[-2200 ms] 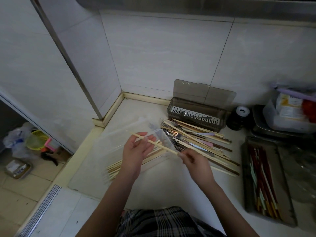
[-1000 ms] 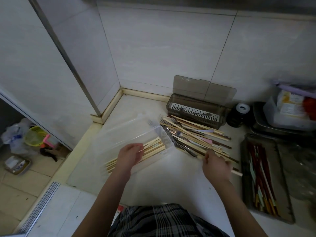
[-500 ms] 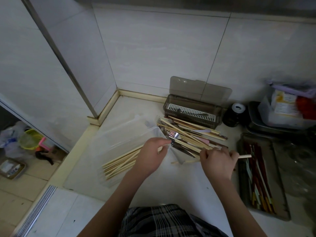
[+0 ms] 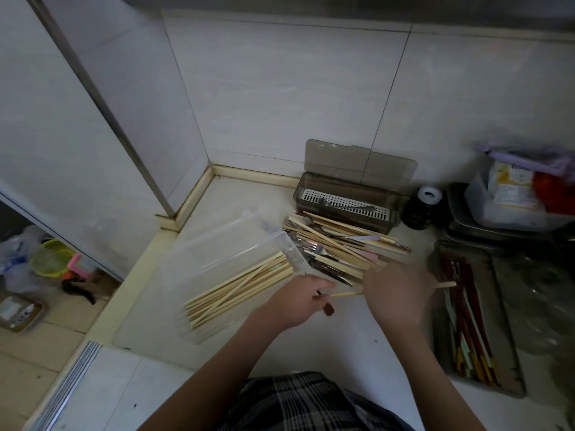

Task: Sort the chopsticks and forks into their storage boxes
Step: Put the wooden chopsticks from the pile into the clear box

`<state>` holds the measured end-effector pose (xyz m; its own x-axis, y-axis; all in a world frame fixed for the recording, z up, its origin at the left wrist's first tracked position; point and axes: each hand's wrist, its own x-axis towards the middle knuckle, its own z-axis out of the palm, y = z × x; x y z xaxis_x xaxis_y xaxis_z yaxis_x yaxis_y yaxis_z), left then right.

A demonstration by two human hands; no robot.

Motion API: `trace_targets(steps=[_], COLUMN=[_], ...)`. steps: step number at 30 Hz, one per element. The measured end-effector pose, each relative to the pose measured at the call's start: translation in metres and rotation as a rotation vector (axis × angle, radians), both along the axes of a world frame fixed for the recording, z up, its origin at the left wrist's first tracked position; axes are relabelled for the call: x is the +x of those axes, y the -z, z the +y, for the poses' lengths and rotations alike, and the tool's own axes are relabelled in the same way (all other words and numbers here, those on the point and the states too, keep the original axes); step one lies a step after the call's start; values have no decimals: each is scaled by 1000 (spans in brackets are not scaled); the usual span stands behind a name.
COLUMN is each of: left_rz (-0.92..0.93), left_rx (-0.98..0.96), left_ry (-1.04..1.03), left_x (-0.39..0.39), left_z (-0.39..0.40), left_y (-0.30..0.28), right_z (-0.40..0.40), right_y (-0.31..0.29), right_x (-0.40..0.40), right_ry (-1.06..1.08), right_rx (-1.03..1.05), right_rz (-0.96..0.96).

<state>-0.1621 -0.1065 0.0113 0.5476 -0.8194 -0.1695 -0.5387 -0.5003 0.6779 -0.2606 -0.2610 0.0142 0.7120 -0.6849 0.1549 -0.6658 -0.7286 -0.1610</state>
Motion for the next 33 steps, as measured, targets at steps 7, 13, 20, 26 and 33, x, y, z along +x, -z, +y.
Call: trace_targets(steps=[7,13,20,26,33], left_rz=[-1,-110,-72,-7,44], left_rx=[-74,-71,-84,-2,64], left_ry=[73,-55,-319,-524,-600], left_x=[-9,18,56,50,51], left_z=[-13,14,94,136,159], left_y=[-5,-12,-20,-4,5], right_z=[0,-5,-23,-26,-33], right_y=[5,14,34,48,54], right_x=[5,1,4,11,15], right_ry=[-14,0,-21,-127,-128], right_rx=[126,163,272,253,235], right_rz=[32,-75,62,203,328])
